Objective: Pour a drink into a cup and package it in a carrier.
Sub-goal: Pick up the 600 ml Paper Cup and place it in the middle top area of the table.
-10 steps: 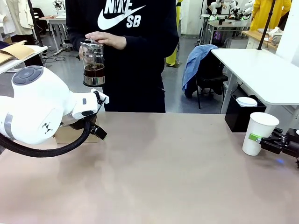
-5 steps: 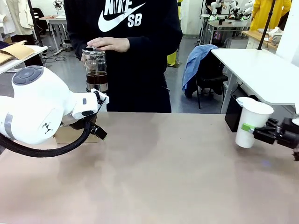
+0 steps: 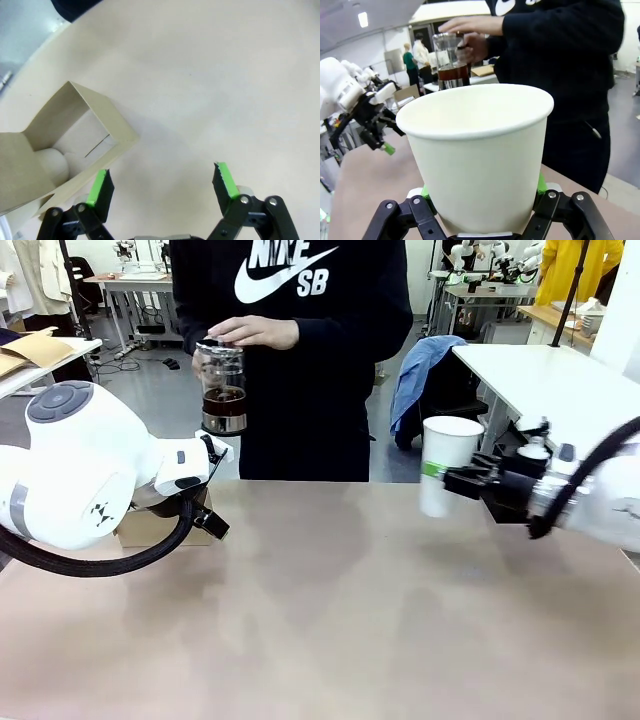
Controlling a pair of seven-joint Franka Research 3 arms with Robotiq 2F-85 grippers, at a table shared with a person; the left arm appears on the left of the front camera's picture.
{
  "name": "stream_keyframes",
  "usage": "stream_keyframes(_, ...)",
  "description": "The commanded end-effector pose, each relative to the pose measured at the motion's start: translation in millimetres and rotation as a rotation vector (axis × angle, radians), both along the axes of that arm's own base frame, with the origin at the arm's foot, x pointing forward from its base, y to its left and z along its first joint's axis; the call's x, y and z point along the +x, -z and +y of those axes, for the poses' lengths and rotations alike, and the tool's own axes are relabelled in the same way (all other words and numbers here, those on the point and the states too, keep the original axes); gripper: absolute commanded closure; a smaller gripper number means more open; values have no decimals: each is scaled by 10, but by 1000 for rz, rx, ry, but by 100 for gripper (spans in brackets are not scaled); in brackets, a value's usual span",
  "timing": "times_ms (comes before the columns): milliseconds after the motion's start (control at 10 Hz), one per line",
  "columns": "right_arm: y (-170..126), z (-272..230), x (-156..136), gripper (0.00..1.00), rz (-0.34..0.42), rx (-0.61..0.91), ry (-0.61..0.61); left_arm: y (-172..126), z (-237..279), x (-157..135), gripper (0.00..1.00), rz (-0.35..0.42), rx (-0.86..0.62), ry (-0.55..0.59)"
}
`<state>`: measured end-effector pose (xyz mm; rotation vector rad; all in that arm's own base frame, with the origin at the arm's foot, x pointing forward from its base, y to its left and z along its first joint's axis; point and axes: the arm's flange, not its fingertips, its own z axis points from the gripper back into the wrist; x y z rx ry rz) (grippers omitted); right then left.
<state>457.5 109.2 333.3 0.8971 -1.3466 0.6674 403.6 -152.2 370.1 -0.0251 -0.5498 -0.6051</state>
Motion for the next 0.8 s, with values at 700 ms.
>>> stream_keyframes(700, 1333, 928, 1419, 20, -98, -17, 81, -2, 4, 0, 0, 0, -1, 0)
